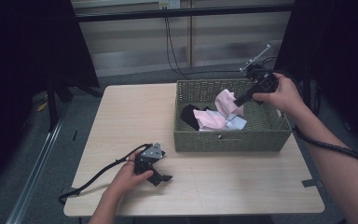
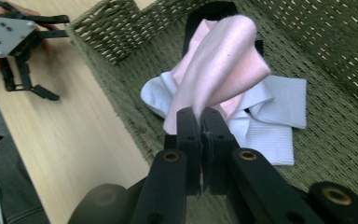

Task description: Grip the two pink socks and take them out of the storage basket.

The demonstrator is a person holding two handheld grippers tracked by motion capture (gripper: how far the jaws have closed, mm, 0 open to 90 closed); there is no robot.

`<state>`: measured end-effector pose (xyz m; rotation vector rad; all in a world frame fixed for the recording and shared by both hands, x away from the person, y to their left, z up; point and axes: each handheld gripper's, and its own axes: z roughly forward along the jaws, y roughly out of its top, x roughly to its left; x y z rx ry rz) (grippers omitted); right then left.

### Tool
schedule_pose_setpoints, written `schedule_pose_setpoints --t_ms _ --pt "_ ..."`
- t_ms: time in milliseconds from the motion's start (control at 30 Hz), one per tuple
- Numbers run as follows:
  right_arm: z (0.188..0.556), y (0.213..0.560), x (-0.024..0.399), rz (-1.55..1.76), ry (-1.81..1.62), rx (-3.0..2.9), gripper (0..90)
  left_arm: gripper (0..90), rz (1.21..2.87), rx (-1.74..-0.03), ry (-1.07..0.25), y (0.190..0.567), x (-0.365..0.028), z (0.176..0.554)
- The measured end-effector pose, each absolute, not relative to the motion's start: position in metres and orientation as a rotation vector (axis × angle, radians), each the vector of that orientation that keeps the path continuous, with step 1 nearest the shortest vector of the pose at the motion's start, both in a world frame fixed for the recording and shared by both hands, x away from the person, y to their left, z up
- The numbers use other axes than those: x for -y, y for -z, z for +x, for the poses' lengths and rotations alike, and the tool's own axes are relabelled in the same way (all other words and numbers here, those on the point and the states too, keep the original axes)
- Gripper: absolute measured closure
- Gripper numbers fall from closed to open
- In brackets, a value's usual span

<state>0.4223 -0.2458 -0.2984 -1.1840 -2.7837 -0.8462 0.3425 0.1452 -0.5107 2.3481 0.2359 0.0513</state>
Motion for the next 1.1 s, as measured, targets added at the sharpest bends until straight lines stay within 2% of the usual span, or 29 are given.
schedule_pose_setpoints --t_ms 633,1100 --pt "0.365 0.275 0.235 -0.931 0.912 2.819 87.1 0.0 2.348 -0.235 -0.053 0.511 -0.145 0.342" --pt "0.326 0.286 0.214 -0.718 0.929 2.82 86.9 0.0 2.347 -0.234 -0.055 0.511 -0.145 0.342"
